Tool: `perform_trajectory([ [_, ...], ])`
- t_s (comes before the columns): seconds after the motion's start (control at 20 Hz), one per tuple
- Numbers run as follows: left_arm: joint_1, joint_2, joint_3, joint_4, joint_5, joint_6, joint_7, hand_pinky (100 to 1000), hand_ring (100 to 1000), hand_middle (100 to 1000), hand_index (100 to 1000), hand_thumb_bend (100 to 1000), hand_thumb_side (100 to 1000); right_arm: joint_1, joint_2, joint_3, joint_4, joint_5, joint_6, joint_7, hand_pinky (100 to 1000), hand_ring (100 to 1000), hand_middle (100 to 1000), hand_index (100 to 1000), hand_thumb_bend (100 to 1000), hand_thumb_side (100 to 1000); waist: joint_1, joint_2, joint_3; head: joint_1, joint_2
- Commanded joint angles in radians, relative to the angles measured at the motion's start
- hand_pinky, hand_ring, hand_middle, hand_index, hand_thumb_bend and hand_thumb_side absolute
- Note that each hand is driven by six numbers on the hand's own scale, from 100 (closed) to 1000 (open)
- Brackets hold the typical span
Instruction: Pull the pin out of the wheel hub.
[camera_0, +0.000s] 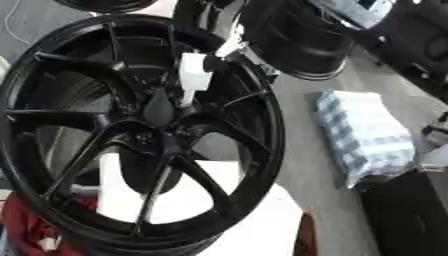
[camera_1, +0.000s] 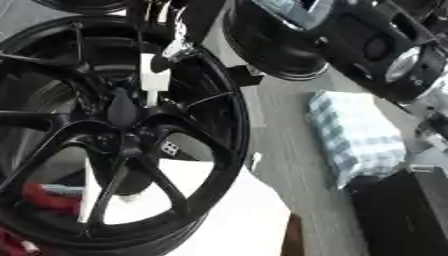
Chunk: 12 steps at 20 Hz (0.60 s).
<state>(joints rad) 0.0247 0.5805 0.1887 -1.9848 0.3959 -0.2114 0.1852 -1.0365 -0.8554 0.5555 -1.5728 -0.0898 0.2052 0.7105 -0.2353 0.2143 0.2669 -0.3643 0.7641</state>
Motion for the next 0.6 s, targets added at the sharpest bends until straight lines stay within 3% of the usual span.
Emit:
perform_trajectory([
  [0.05, -0.013, 0.010, 0.004, -0.015, 0.002, 0.003, -0.002, 976, 641, 604, 817, 117, 802, 0.002, -0.016, -0.003, 0.015, 0.014, 0.007, 0.000, 760, 856, 774, 825, 534, 268, 0.010, -0.005, 0.005, -0.011, 0.006],
  [0.6, -0.022, 0.005, 0.002, -0.015, 0.009, 0.012, -0.008, 977, 641, 604, 817, 119, 804, 0.022, -0.011, 0.000, 0.036, 0.013, 0.011, 0.010, 758, 856, 774, 824, 530, 272, 0.009, 0.002, 0.009, -0.014, 0.006],
])
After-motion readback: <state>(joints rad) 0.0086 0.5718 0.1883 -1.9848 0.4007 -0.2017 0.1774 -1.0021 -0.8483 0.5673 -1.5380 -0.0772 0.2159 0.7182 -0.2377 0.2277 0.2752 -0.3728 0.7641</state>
